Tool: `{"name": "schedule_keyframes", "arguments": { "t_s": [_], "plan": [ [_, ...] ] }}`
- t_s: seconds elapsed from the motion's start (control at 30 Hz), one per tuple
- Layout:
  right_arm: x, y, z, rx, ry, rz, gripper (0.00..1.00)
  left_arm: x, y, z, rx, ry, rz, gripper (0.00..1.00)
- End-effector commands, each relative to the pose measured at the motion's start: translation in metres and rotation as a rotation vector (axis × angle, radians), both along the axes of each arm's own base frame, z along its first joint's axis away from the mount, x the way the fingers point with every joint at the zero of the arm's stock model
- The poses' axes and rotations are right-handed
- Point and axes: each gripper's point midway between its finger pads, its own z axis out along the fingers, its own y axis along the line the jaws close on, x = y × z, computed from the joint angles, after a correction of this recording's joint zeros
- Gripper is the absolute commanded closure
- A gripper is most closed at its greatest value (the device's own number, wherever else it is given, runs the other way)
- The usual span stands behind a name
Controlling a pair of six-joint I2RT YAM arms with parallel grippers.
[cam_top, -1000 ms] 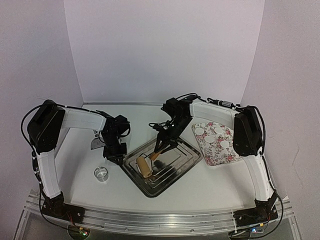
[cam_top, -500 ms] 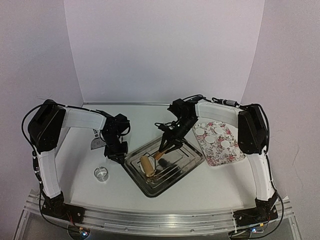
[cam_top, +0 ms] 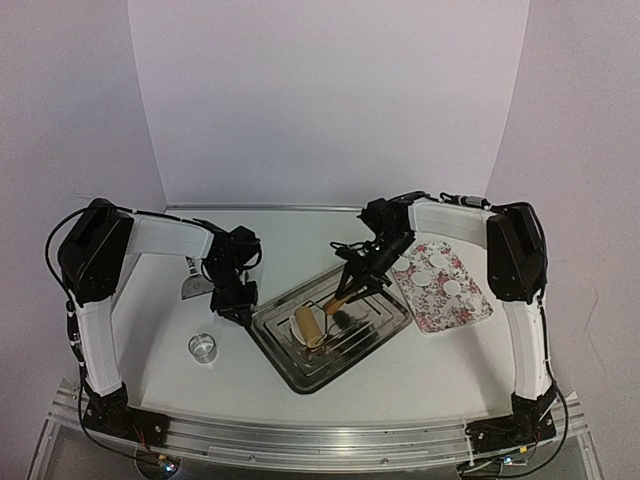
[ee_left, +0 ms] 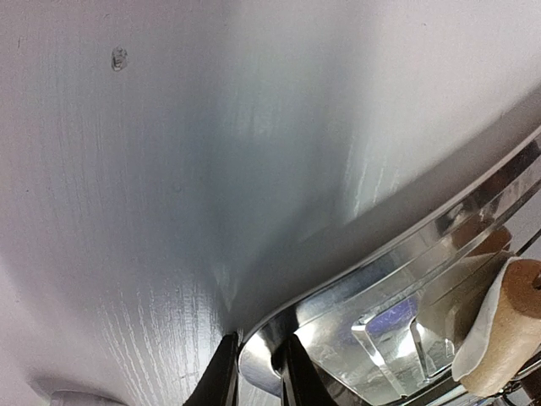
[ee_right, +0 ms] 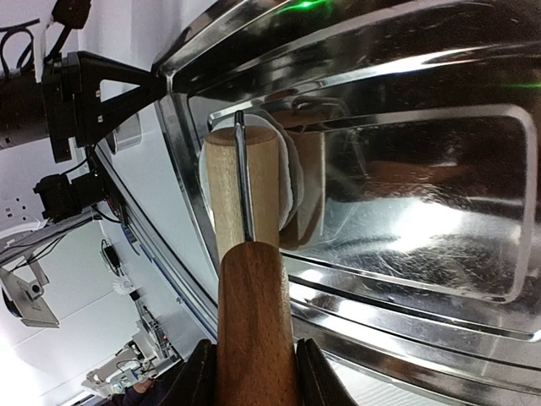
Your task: Roll out the dumpling wrappers from the dough
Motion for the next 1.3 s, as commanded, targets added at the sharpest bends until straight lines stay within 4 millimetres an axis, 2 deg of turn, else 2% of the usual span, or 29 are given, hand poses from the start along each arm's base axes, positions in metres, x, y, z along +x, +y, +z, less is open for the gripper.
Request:
{"name": "schedule_keyframes", "arguments": {
  "t_s": [0.0,0.17,0.27,0.37,0.5,0.63,0.77,0.93,1.0,1.07,1.27],
  "plan": [
    [0.002,-0.074,-0.087,-0.484,-0.034,0.005,1.0,0.007,0.01,-0.01,0.067,-0.004,-0.011,1.0],
    [-0.018,-0.02,-0.089,-0.426,-0.051,0.095,1.0,0.011,0.005,-0.01,0.058,-0.006,-0.016,1.0],
    [-0.028,-0.011,-0.092,-0.425,-0.058,0.134,1.0,0.013,0.003,-0.011,0.054,-0.007,-0.021,1.0],
    [-0.025,-0.028,-0.096,-0.484,-0.071,0.12,1.0,0.014,0.002,-0.01,0.053,-0.006,-0.026,1.0],
    [-0.011,-0.068,-0.095,-0.531,-0.046,0.041,1.0,0.014,0.004,-0.01,0.058,-0.007,-0.028,1.0],
    [-0.002,-0.084,-0.092,-0.537,-0.05,0.014,1.0,0.013,0.004,-0.01,0.061,-0.009,-0.032,1.0],
    [-0.008,-0.069,-0.097,-0.511,-0.032,0.031,1.0,0.015,0.005,-0.008,0.062,-0.015,-0.032,1.0],
    [-0.027,-0.027,-0.103,-0.478,-0.039,0.105,1.0,0.016,0.004,-0.007,0.062,-0.019,-0.032,1.0],
    [-0.028,-0.027,-0.105,-0.492,-0.042,0.11,1.0,0.016,0.004,-0.007,0.064,-0.02,-0.03,1.0],
    [-0.022,-0.04,-0.105,-0.515,-0.044,0.089,1.0,0.016,0.005,-0.006,0.065,-0.023,-0.028,1.0],
    [0.003,-0.099,-0.096,-0.556,-0.035,-0.015,1.0,0.014,0.008,-0.006,0.071,-0.021,-0.024,1.0]
  ]
}}
